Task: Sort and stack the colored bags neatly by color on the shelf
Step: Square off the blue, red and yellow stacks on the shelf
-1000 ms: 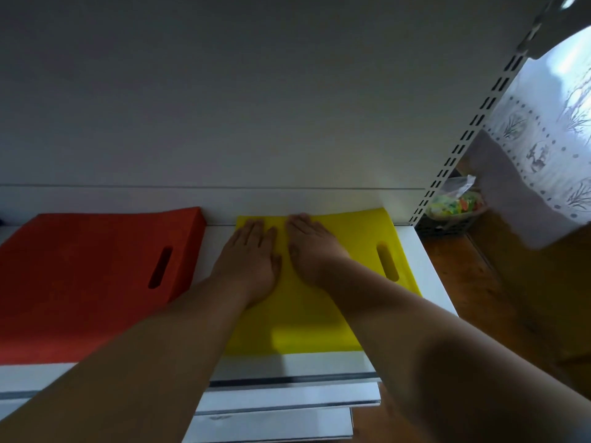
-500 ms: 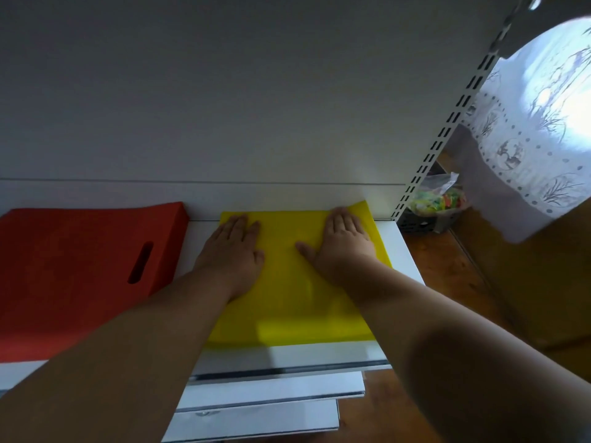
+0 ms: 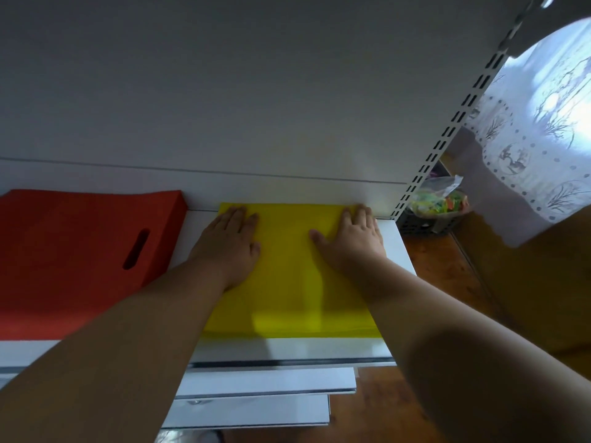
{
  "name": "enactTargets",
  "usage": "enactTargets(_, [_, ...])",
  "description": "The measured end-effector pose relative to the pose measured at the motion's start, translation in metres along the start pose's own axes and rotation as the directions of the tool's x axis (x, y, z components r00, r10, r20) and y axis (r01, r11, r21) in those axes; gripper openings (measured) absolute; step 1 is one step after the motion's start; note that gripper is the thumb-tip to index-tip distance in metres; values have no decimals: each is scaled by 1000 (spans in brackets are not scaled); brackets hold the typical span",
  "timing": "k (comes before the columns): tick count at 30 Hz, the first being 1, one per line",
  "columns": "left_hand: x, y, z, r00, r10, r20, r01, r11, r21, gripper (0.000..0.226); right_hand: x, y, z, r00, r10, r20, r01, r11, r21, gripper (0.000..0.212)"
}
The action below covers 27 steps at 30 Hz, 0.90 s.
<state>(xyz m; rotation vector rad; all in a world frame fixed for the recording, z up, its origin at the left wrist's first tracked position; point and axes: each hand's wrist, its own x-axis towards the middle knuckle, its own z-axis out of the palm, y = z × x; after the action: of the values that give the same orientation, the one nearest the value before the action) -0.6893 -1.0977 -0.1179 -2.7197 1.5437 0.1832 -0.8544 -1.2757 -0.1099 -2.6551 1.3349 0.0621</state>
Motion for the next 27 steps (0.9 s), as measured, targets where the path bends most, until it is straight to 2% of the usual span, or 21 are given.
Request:
enactTargets(9, [7,-4,3,1000,0,-30,1,1000,30,64,15,3,-33,990,0,140,1,1000,-4,104])
enactTargets(11, [6,-5,4,1000,9,-14,-9,999,34,64,-9,9,-33,990,-50,132,55,998,-39,98])
enactTargets(15, [6,-3,5,1000,10,-24,-9,1000,21,64,-72,24,-15,963,-262,61,268,952,-147,85])
enactTargets(24, [0,-5,1,998,46,-49,-47,999,-9,62,-73,32,-1,959,-275,70,283,947,-150,85])
enactTargets(25, [-3,-4,-2,992,91,-92,-92,996,-2,60,-72,32,0,959,-275,69,282,946,-159,87])
enactTargets(27, [-13,3,-5,944,284,-171,-279,959,53,59,-72,31,0,959,-275,67,282,944,-173,94])
